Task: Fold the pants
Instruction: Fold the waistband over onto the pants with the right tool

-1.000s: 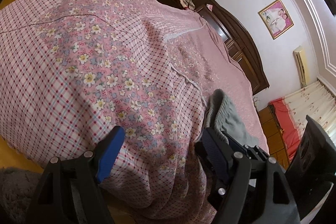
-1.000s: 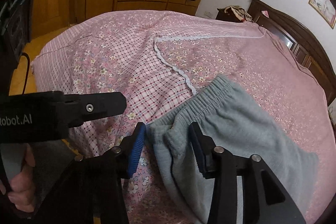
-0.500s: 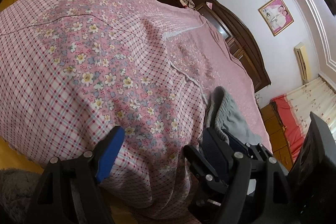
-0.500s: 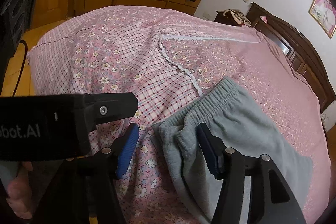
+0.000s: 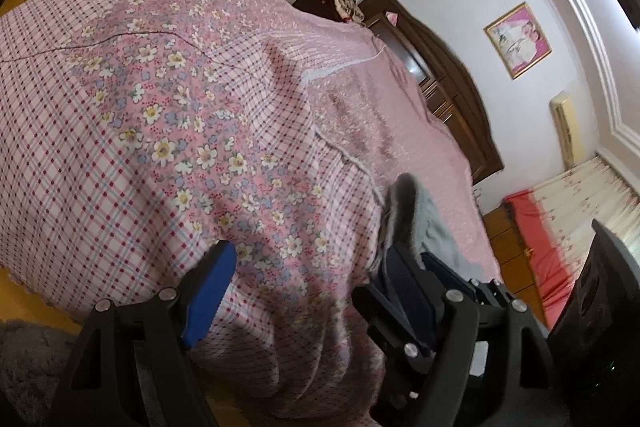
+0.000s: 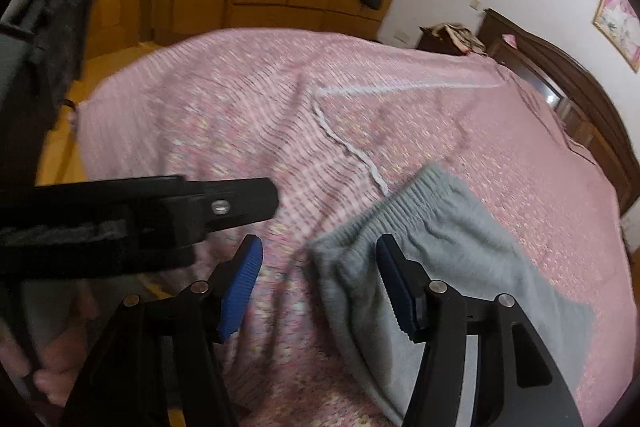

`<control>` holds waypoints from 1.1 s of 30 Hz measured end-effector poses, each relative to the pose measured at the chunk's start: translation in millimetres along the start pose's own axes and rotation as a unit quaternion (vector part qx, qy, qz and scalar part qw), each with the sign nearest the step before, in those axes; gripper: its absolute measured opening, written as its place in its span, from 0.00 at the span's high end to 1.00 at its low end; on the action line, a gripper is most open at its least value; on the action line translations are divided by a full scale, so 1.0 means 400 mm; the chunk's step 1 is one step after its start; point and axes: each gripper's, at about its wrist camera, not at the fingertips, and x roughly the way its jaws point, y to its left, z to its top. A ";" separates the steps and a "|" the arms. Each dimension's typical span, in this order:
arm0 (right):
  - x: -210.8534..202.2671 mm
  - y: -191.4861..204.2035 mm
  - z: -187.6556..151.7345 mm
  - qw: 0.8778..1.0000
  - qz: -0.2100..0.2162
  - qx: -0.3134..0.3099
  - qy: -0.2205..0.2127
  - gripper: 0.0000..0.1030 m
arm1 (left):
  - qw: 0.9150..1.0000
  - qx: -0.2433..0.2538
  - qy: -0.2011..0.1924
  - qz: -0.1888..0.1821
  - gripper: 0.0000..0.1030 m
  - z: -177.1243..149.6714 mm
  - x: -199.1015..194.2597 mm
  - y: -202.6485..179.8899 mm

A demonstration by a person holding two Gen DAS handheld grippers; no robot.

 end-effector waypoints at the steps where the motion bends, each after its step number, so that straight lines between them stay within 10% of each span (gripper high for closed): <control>1: -0.011 0.002 0.003 1.000 0.002 -0.001 -0.003 0.41 | 1.000 -0.002 -0.004 -0.008 0.22 0.002 -0.005 0.002; 9: -0.119 -0.072 -0.003 1.000 -0.002 0.018 -0.025 0.41 | 0.999 0.034 -0.026 -0.029 0.21 0.004 -0.030 -0.036; 18: -0.190 -0.391 -0.157 0.982 0.037 0.185 -0.006 0.41 | 0.993 0.116 -0.004 -0.009 0.21 -0.026 0.017 -0.132; 25: -0.222 -0.759 -0.382 0.914 0.183 0.359 -0.037 0.35 | 0.991 0.134 0.013 0.002 0.21 -0.045 0.050 -0.162; 33: -0.107 -0.880 -0.559 0.833 0.256 0.491 0.007 0.35 | 0.990 0.136 0.021 0.012 0.21 -0.055 0.083 -0.195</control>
